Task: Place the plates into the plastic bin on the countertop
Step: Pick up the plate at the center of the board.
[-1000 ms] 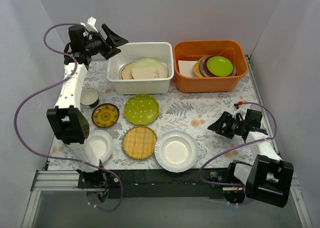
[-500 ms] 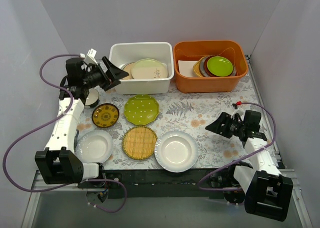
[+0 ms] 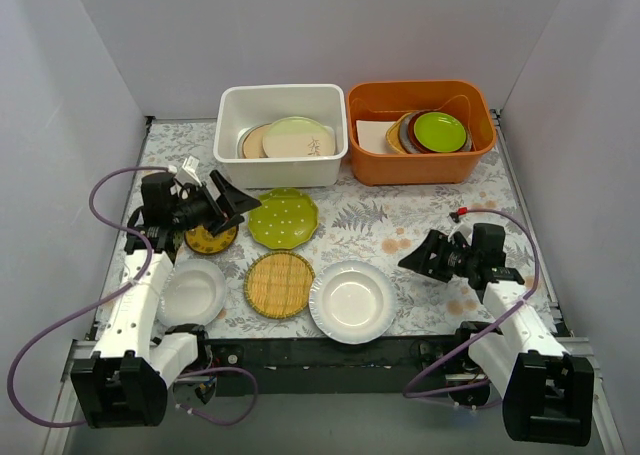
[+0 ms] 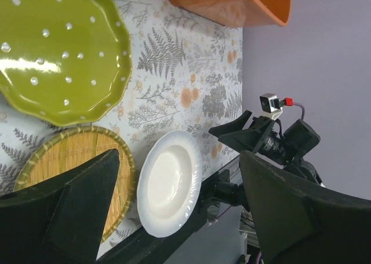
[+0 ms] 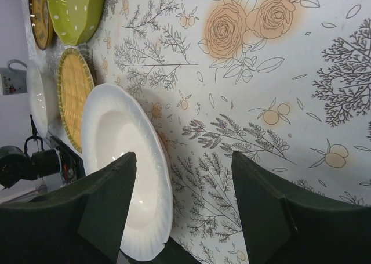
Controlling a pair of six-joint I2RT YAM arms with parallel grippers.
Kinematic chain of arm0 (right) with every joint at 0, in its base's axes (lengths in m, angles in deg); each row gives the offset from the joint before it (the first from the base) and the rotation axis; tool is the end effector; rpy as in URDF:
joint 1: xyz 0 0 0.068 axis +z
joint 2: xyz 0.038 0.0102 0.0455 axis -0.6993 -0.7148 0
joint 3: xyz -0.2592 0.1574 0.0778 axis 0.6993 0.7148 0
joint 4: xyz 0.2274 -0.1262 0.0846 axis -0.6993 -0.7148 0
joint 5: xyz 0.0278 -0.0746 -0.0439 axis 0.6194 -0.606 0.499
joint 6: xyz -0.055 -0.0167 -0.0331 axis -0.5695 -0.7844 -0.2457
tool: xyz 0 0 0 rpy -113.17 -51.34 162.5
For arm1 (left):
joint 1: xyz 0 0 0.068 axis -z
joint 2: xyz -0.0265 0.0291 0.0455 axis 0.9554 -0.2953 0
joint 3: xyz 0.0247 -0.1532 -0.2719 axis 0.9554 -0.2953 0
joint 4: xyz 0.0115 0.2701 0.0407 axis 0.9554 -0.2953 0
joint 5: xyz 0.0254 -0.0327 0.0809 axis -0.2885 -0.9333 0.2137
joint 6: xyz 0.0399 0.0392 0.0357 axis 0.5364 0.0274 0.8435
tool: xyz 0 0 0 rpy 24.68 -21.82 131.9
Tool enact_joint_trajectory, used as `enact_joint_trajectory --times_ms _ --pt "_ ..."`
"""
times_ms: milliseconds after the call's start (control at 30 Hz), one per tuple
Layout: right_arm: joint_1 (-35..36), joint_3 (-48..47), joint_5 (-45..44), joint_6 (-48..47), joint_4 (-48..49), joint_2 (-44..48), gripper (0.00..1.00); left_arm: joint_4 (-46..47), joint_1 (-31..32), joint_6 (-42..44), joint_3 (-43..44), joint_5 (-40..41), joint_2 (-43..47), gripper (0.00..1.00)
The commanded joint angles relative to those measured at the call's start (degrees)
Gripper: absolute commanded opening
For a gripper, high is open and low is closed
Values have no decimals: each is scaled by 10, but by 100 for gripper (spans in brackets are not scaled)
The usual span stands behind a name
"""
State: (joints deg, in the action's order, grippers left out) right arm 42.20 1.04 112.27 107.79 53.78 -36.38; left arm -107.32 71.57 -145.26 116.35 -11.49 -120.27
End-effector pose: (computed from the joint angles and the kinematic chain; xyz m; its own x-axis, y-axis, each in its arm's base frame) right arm 0.1633 0.0268 0.1867 -0.8009 0.3372 -0.4949 -0.1172 0.7222 0.6817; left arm 0.2139 -0.0305 0.3308 -0.6419 -0.7436 0.1874 -0.4290 0.1457 -0.8915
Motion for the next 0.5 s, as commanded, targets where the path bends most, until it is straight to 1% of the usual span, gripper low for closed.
enact_joint_trajectory --times_ms 0,33,200,333,367,433,467 --pt "21 6 -26 35 53 -7 74 0 1 -17 -51 21 40 84" --pt "46 0 -30 42 63 -12 74 6 2 -30 -74 27 44 83" --pt "75 -35 -55 45 63 -50 74 27 2 -67 -124 85 48 80" --pt "81 -51 -61 42 56 -55 73 40 2 -85 -139 105 -1 71" --pt "81 -53 -62 43 53 -52 74 41 3 -86 -140 107 -29 69" --pt "81 -52 -64 41 50 -49 74 46 4 -87 -136 119 -54 67" --pt "81 -51 -65 41 50 -46 74 48 4 -86 -132 122 -77 64"
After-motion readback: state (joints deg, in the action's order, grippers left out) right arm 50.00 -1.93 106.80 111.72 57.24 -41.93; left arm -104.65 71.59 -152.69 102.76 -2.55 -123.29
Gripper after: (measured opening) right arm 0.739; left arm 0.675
